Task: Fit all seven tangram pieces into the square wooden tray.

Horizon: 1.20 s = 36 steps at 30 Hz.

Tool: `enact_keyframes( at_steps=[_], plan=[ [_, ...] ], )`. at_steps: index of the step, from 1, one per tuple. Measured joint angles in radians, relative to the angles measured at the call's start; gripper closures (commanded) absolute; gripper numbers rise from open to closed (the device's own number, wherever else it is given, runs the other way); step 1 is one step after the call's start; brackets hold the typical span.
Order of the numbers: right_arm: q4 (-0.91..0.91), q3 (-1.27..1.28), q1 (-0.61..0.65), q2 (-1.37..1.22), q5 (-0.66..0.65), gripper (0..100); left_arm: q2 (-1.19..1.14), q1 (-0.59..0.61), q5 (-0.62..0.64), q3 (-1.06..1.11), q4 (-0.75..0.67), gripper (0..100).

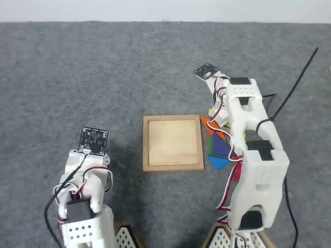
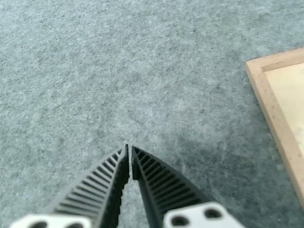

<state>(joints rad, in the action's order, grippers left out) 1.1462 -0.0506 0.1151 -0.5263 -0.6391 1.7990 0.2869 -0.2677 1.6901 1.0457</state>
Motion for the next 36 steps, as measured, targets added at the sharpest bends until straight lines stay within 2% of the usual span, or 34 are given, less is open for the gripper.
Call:
enact_keyframes(
  at_steps=[4,6,15,20,24,28,36],
  plan=[
    [0.012,-0.002,-0.023,0.000,0.021,93.1,0.000,0.000,0.000,0.000,0.000,99],
    [0.012,-0.008,-0.046,0.002,0.035,97.9,0.000,0.000,0.000,0.000,0.000,99],
    [0.028,-0.029,-0.061,-0.002,0.106,99.1,0.000,0.000,0.000,0.000,0.000,99],
    [0.121,-0.058,-0.058,0.060,0.170,99.1,0.000,0.000,0.000,0.000,0.000,99],
    [0.172,-0.058,-0.048,0.140,0.172,96.5,0.000,0.000,0.000,0.000,0.000,99],
    [0.203,-0.058,-0.064,0.150,0.103,87.4,0.000,0.000,0.000,0.000,0.000,99],
    [0.247,0.071,-0.100,0.153,-0.051,86.1,0.000,0.000,0.000,0.000,0.000,99]
  ],
)
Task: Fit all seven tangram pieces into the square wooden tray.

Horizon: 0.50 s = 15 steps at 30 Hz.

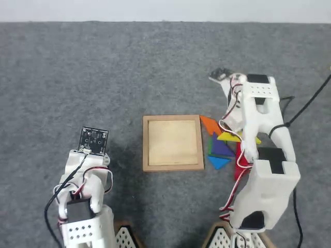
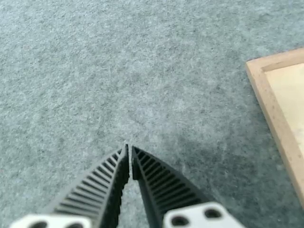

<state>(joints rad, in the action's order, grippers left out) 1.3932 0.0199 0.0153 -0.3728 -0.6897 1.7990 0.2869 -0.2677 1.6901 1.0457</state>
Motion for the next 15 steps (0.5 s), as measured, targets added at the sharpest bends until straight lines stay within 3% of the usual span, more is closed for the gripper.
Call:
enact_keyframes(
  at_steps=[15],
  plan=[
    [-0.109,0.379,-0.031,0.362,-0.204,85.7,0.000,0.000,0.000,0.000,0.000,99]
  ],
)
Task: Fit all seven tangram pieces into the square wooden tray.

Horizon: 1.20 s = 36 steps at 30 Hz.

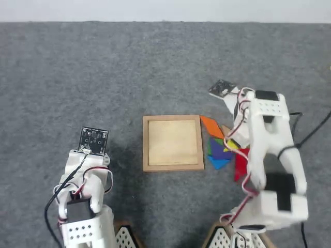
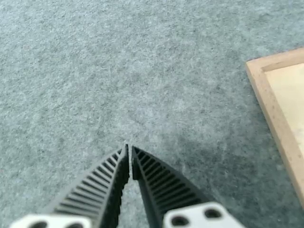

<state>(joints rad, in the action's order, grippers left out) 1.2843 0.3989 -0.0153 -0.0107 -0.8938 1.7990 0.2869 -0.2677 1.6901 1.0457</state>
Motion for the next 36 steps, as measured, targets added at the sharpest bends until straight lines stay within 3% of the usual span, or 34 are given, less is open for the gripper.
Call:
enact_keyframes(
  at_steps=[6,13,23,31,36],
  plan=[
    [-0.068,0.181,0.000,0.137,-0.072,73.7,0.000,0.000,0.000,0.000,0.000,99],
    [-0.195,0.219,0.003,0.051,-0.114,72.7,0.000,0.000,0.000,0.000,0.000,99],
    [-0.241,-0.071,-0.008,-0.269,-0.075,72.9,0.000,0.000,0.000,0.000,0.000,99],
    [-0.233,-0.232,-0.034,-0.373,-0.035,73.1,0.000,0.000,0.000,0.000,0.000,99],
    [-0.210,-0.322,-0.043,-0.448,-0.031,83.4,0.000,0.000,0.000,0.000,0.000,99]
  ],
)
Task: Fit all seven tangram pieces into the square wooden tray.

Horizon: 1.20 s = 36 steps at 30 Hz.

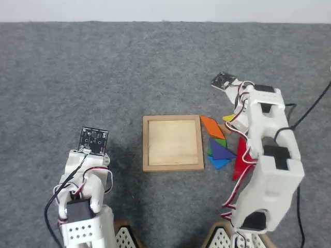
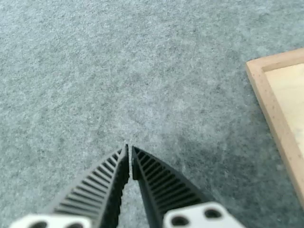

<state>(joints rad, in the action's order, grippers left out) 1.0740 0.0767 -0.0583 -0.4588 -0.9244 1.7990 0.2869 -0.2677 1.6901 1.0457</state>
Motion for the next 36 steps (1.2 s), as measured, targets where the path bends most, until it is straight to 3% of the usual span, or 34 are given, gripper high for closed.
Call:
enact_keyframes(
  at_steps=[7,10,20,24,29,36],
  plan=[
    [0.104,-0.239,-0.038,-0.135,0.072,89.8,0.000,0.000,0.000,0.000,0.000,99],
    [0.137,-0.302,-0.041,-0.169,0.097,96.9,0.000,0.000,0.000,0.000,0.000,99],
    [0.264,-0.345,-0.023,-0.097,0.396,99.0,0.000,0.000,0.000,0.000,0.000,99],
    [0.390,-0.350,0.077,0.049,0.466,99.0,0.000,0.000,0.000,0.000,0.000,99],
    [0.486,-0.350,0.290,0.150,0.480,99.0,0.000,0.000,0.000,0.000,0.000,99],
    [0.519,-0.353,0.600,0.118,0.163,99.0,0.000,0.000,0.000,0.000,0.000,99]
  ],
)
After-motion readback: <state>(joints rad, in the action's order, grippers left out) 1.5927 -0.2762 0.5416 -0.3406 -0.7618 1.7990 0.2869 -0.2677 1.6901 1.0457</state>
